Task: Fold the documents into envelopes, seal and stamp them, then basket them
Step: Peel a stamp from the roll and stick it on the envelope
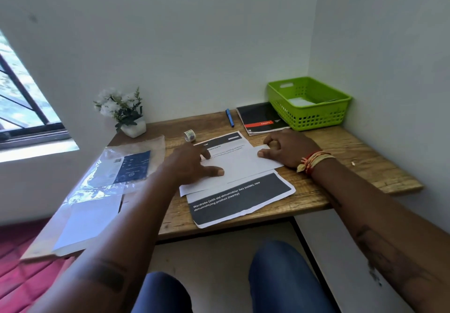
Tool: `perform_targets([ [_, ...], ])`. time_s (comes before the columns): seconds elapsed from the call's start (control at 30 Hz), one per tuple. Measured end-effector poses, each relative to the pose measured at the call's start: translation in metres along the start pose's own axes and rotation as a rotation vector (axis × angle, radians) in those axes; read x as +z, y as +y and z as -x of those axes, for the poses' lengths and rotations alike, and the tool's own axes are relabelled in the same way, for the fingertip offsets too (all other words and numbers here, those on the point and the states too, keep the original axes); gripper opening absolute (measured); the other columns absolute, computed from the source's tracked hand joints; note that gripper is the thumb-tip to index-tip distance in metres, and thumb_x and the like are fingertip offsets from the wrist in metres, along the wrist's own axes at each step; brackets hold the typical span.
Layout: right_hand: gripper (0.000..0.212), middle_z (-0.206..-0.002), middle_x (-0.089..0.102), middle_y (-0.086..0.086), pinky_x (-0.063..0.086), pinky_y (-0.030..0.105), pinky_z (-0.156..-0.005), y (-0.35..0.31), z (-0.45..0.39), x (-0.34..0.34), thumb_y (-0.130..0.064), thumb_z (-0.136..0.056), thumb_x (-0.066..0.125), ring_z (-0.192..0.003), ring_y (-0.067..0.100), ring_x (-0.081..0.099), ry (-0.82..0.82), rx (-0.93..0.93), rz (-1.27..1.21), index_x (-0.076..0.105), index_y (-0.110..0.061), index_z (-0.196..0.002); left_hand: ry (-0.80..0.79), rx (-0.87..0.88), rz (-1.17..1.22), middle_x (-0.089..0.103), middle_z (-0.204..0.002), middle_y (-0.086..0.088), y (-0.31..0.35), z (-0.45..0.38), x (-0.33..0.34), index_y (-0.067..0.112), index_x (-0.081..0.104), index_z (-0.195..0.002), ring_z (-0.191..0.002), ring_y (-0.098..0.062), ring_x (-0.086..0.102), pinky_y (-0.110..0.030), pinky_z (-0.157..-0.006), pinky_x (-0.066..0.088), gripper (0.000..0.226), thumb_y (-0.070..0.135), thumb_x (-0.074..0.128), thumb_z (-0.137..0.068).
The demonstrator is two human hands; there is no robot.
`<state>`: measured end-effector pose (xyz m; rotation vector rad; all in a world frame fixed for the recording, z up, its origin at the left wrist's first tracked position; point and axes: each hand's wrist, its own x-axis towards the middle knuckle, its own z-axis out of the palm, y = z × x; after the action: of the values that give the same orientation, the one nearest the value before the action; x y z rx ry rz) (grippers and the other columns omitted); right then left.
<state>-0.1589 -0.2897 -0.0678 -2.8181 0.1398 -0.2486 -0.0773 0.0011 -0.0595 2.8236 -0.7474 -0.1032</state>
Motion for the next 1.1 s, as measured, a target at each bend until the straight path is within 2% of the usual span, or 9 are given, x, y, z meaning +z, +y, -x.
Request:
perform_targets([
  [0.13,0.051,-0.108,0.06,-0.002,0.049,0.034,-0.088,0.001,0.001,0.002,-0.069,-0.077,0.069,-0.1,0.019,0.058,0.017,0.015,-0.056,0.065,-0.033,-0.113,-0.01,-0.092,-0.033,0.064,-0.127,0.002,0.001,0.006,0.0,0.037,0.063,-0.12,-0.117,-0.024,0.057,-0.051,-0.102,0.047,0.102,0.103,0.052,-0.043],
  [0.27,0.031,-0.09,0.064,-0.007,0.046,0.029,-0.067,0.006,0.008,0.002,-0.043,-0.08,0.081,-0.081,0.015,0.061,0.077,-0.009,-0.284,0.061,-0.028,-0.097,-0.014,-0.125,0.013,0.064,-0.122,0.003,0.0,0.008,0.001,0.042,0.059,-0.094,-0.114,-0.023,0.056,-0.05,-0.1,0.048,0.095,0.11,0.048,-0.029],
  [0.37,0.02,-0.085,0.064,-0.008,0.04,0.025,-0.063,0.008,0.012,0.003,-0.024,-0.083,0.08,-0.078,0.014,0.058,0.107,-0.035,-0.394,0.061,-0.022,-0.091,0.022,-0.126,0.065,0.062,-0.123,0.001,0.004,0.015,0.002,0.039,0.064,-0.095,-0.112,-0.022,0.055,-0.046,-0.097,0.05,0.079,0.099,0.061,-0.044],
  [0.53,0.018,-0.085,0.066,0.0,0.046,0.027,-0.068,0.017,0.015,-0.003,-0.015,-0.084,0.08,-0.076,0.011,0.059,0.201,0.0,-0.735,0.064,-0.015,-0.09,0.196,-0.181,0.201,0.052,-0.149,-0.007,0.009,0.029,0.011,0.027,0.054,-0.143,-0.133,-0.028,0.05,-0.046,-0.11,0.044,0.083,0.067,0.079,-0.076],
  [0.67,0.021,-0.081,0.068,0.006,0.052,0.025,-0.063,0.018,0.021,-0.007,-0.004,-0.087,0.075,-0.069,0.009,0.066,0.277,0.066,-1.149,0.059,-0.018,-0.087,0.47,-0.339,0.779,0.07,-0.124,0.002,0.006,0.04,0.012,0.026,0.06,-0.135,-0.103,-0.02,0.07,-0.043,-0.092,0.058,0.052,0.037,0.08,-0.088],
  [0.77,0.021,-0.081,0.069,0.009,0.055,0.03,-0.062,0.017,0.023,-0.008,-0.005,-0.088,0.074,-0.07,0.017,0.066,0.291,0.121,-1.241,0.058,-0.02,-0.086,0.335,-0.397,1.162,0.078,-0.105,-0.004,0.012,0.047,0.007,0.022,0.07,-0.12,-0.087,-0.024,0.077,-0.038,-0.077,0.064,0.025,0.03,0.072,-0.096],
  [0.93,0.016,-0.098,0.074,0.009,0.06,0.036,-0.065,0.014,0.03,-0.013,-0.012,-0.09,0.073,-0.08,0.022,0.071,0.215,0.164,-1.471,0.064,-0.018,-0.1,0.372,-0.403,1.4,0.077,-0.107,-0.009,0.021,0.048,-0.001,0.016,0.071,-0.117,-0.093,-0.027,0.077,-0.032,-0.072,0.062,0.022,0.025,0.07,-0.098],
  [1.03,0.032,-0.115,0.074,0.014,0.059,0.049,-0.088,0.018,0.034,-0.014,-0.007,-0.091,0.069,-0.101,0.028,0.071,0.053,0.146,-1.508,0.065,-0.01,-0.123,0.375,-0.409,1.451,0.076,-0.107,-0.01,0.026,0.047,-0.005,0.016,0.07,-0.119,-0.093,-0.028,0.077,-0.035,-0.074,0.064,0.024,0.025,0.071,-0.097],
  [1.1,0.033,-0.116,0.073,0.017,0.056,0.052,-0.091,0.021,0.038,-0.018,-0.007,-0.091,0.068,-0.103,0.031,0.071,-0.001,0.153,-1.414,0.067,-0.009,-0.124,0.352,-0.384,1.43,0.078,-0.102,-0.01,0.03,0.046,-0.008,0.016,0.069,-0.121,-0.09,-0.029,0.078,-0.037,-0.075,0.065,0.027,0.027,0.072,-0.096],
])
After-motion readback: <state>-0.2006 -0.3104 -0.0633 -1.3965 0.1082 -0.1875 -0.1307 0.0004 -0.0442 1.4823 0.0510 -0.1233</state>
